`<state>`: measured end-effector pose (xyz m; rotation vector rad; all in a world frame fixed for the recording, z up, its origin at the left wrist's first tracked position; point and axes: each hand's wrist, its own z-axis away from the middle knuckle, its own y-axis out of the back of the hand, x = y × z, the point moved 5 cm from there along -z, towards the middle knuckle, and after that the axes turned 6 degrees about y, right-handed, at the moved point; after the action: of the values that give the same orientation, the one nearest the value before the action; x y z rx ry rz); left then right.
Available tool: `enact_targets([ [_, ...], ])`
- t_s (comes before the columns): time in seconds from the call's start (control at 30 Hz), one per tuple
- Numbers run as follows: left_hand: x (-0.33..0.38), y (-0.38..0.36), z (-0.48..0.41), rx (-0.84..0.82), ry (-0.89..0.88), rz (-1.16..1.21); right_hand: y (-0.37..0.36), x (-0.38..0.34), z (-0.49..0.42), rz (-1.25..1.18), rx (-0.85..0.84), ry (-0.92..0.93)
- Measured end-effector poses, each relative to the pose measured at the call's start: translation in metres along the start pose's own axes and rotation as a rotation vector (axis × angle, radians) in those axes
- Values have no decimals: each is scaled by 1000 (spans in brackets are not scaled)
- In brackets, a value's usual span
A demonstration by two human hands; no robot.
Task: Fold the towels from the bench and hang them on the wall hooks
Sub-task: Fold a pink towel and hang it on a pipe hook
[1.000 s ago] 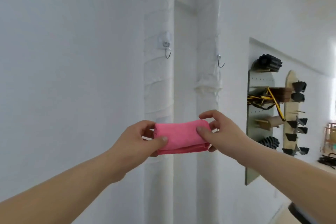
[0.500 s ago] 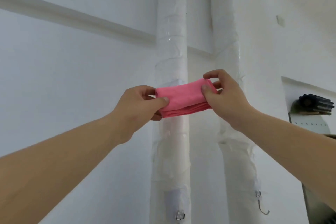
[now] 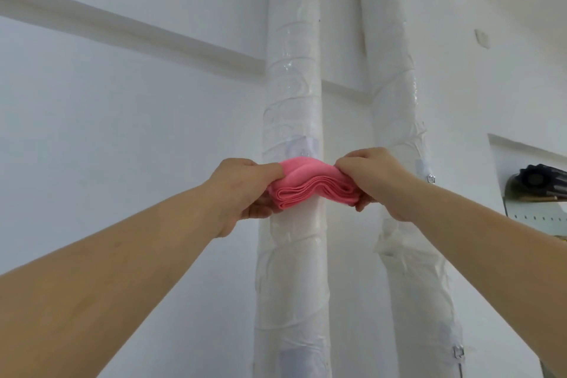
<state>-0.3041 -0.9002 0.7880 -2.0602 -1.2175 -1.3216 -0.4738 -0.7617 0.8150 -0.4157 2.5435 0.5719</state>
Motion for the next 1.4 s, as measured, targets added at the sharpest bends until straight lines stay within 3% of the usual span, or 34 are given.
enact_targets([
  [0.1,0,2,-2,41,-32,-106,-3,-1,5,42,-62,-37],
  [0.2,14,8,3,227,-405,-331,2,-6,4,142,-65,-74],
  [0.27,23,4,14,187,-711,-449,4,-17,3,230,-44,-17],
  [0.33,20,0,18,73,-826,-519,1,-28,6,381,-27,122],
  [0.4,11,2,18,24,-814,-541,-7,-33,10,401,-25,224],
  [0.5,-1,3,19,-15,-737,-545,-11,-32,15,296,-37,239],
  [0.77,-9,0,15,-178,-626,-368,-18,-16,15,91,-129,31],
  [1.13,-22,-6,22,-249,-527,-309,-20,-7,40,-120,29,-148],
  [1.23,-16,2,27,-223,-522,-341,-12,-8,44,-172,54,-202],
  [1.4,-8,18,26,-68,-508,-419,8,-15,44,-47,154,-161],
])
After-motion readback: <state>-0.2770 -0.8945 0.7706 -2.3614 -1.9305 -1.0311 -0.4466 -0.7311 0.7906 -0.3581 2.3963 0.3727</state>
